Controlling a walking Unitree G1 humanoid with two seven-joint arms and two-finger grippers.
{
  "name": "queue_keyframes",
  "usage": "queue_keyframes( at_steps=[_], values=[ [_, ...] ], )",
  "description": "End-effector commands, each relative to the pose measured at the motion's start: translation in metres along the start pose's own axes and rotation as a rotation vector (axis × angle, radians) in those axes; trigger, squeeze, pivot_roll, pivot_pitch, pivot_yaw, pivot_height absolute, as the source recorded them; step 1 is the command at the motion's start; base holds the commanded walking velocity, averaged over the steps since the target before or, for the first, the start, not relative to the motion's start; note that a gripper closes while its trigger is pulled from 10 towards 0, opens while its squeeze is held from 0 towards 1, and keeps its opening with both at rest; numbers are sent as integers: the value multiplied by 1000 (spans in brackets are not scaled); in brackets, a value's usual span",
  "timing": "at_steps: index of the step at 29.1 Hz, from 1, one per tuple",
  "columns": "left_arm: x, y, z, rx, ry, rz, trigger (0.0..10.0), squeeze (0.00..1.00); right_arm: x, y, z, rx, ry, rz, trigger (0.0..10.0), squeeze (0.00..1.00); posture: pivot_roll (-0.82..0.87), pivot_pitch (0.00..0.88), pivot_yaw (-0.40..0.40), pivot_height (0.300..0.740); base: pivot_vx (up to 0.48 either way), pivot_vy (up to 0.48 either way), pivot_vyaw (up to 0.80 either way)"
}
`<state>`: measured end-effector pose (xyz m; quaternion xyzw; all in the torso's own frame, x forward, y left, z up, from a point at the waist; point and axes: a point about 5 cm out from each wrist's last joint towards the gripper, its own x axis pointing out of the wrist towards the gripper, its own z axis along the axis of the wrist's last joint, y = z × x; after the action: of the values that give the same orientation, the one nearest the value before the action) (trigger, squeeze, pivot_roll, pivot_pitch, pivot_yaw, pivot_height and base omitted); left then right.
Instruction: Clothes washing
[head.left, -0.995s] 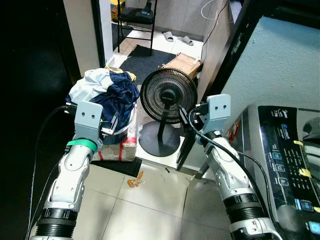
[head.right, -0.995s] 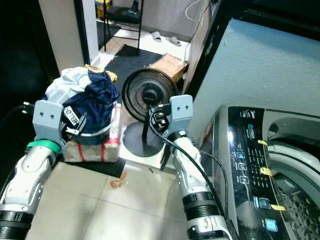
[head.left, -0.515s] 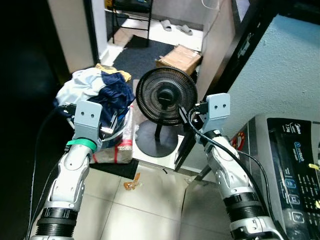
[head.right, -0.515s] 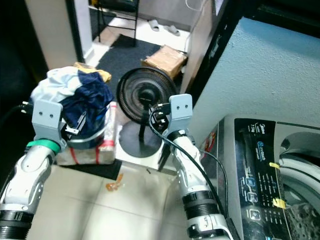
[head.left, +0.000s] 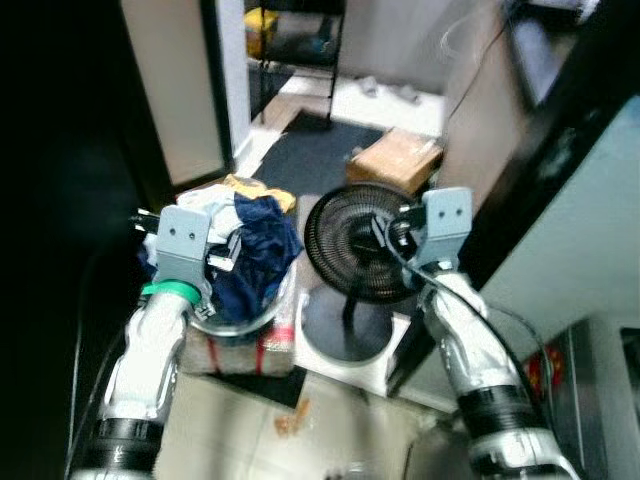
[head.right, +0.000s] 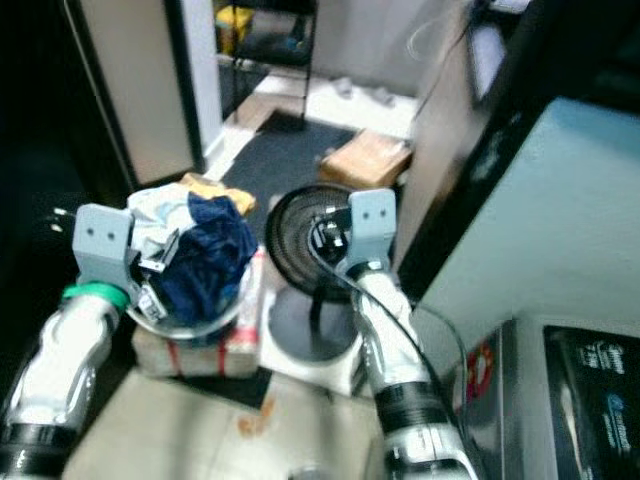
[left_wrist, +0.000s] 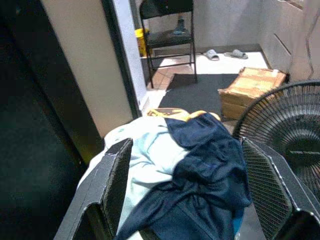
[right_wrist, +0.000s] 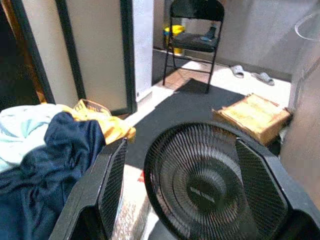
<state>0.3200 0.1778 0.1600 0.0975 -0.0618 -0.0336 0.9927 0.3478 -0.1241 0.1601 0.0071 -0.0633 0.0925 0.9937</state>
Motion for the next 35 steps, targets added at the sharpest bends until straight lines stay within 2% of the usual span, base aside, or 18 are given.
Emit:
queue_keyframes(
  at_steps=[1,7,16,23,25,27,28,34,35],
  values=[
    [-3,2,-6,6,23,2,10000,0,-1,1,-3,17,10,5,10000,0,49,28,-67,740,480,0,0],
    [-3,1,-6,7,24,1,10000,0,-1,1,-4,0,15,9,10000,0,51,25,-67,740,480,0,267],
    [-2,1,-6,5,21,-2,10000,0,0,0,-1,33,2,-1,10000,0,48,21,-68,740,480,0,0],
    [2,1,-5,8,26,-25,10000,0,2,-9,1,43,-11,-37,10000,0,55,8,-23,740,429,0,0],
    [9,4,0,-2,30,-53,10000,0,5,-9,3,91,-32,-68,10000,0,64,4,23,740,296,0,0],
    [11,6,1,-12,34,-62,10000,0,6,-8,4,112,-37,-78,10000,0,65,3,27,740,247,0,0],
    [16,8,5,-43,37,-74,10000,0,6,-6,3,184,-42,-89,10000,0,68,4,41,740,0,0,0],
    [19,16,5,-81,59,-60,10000,0,4,-5,0,231,-38,-95,10000,0,72,12,64,740,0,0,0],
    [20,19,3,-66,73,-60,10000,0,3,-5,-2,228,-32,-99,10000,0,72,23,70,740,0,0,0]
  ],
)
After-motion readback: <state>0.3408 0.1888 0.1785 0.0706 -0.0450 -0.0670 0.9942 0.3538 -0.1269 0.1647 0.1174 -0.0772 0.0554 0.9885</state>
